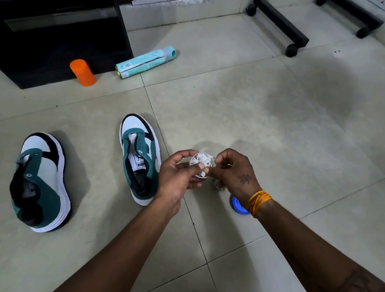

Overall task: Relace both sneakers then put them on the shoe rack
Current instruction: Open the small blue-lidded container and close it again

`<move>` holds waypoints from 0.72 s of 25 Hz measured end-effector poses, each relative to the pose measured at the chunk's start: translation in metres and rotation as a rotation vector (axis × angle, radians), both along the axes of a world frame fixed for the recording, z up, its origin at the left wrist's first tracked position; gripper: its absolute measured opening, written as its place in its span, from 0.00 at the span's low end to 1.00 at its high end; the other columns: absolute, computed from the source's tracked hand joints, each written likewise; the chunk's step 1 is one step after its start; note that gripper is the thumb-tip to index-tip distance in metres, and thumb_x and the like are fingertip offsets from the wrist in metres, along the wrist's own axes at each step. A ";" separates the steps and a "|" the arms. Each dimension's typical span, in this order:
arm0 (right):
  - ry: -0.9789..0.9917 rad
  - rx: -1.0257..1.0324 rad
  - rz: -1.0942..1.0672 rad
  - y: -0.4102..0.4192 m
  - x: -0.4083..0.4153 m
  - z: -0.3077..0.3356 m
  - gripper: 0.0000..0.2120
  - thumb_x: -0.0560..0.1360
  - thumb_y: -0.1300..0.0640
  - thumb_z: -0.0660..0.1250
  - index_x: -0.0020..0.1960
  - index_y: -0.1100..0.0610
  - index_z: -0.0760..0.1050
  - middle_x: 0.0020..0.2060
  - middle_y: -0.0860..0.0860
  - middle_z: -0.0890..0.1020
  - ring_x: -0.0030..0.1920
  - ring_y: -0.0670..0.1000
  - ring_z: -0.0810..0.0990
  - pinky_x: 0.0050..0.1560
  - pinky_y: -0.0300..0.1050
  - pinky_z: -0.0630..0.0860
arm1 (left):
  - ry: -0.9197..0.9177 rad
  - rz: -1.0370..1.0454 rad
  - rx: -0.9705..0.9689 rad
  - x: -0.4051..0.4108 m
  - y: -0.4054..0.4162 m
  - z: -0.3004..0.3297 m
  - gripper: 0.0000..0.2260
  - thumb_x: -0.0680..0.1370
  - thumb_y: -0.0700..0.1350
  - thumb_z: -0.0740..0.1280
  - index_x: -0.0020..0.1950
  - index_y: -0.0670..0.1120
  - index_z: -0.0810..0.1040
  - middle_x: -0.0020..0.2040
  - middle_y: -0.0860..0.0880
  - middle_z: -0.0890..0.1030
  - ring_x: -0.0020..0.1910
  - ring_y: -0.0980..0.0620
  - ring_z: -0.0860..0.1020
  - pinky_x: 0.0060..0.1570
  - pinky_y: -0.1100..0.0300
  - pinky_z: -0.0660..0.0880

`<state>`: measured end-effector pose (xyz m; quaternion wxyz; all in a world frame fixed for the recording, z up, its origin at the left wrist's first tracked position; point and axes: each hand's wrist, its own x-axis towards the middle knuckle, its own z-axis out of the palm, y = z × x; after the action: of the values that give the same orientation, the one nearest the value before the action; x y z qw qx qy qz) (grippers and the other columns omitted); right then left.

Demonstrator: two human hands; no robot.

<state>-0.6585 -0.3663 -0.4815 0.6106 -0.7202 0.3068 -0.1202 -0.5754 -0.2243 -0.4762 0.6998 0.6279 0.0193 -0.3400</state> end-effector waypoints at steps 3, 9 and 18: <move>-0.044 0.075 -0.032 0.002 -0.016 0.005 0.16 0.68 0.60 0.83 0.48 0.57 0.79 0.36 0.52 0.80 0.33 0.53 0.79 0.33 0.51 0.80 | 0.016 -0.035 0.008 -0.007 -0.005 -0.003 0.15 0.75 0.34 0.76 0.60 0.47 0.83 0.49 0.39 0.88 0.42 0.37 0.85 0.36 0.55 0.83; 0.302 -0.622 -0.151 -0.014 -0.067 -0.012 0.11 0.71 0.48 0.76 0.49 0.50 0.78 0.45 0.49 0.80 0.48 0.53 0.78 0.45 0.48 0.75 | 0.016 -0.048 0.008 -0.012 -0.019 0.001 0.15 0.76 0.34 0.74 0.60 0.48 0.82 0.47 0.40 0.88 0.44 0.37 0.87 0.36 0.55 0.83; 0.506 -0.853 0.231 -0.003 -0.110 -0.041 0.21 0.71 0.46 0.74 0.59 0.54 0.75 0.53 0.53 0.77 0.51 0.58 0.76 0.44 0.52 0.78 | 0.046 -0.052 0.025 -0.023 -0.022 -0.003 0.15 0.76 0.36 0.75 0.61 0.49 0.82 0.47 0.37 0.87 0.46 0.35 0.86 0.37 0.55 0.83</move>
<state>-0.7681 -0.3694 -0.5228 0.1780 -0.9411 0.2873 0.0118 -0.5987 -0.2460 -0.4795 0.6823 0.6288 0.0232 -0.3722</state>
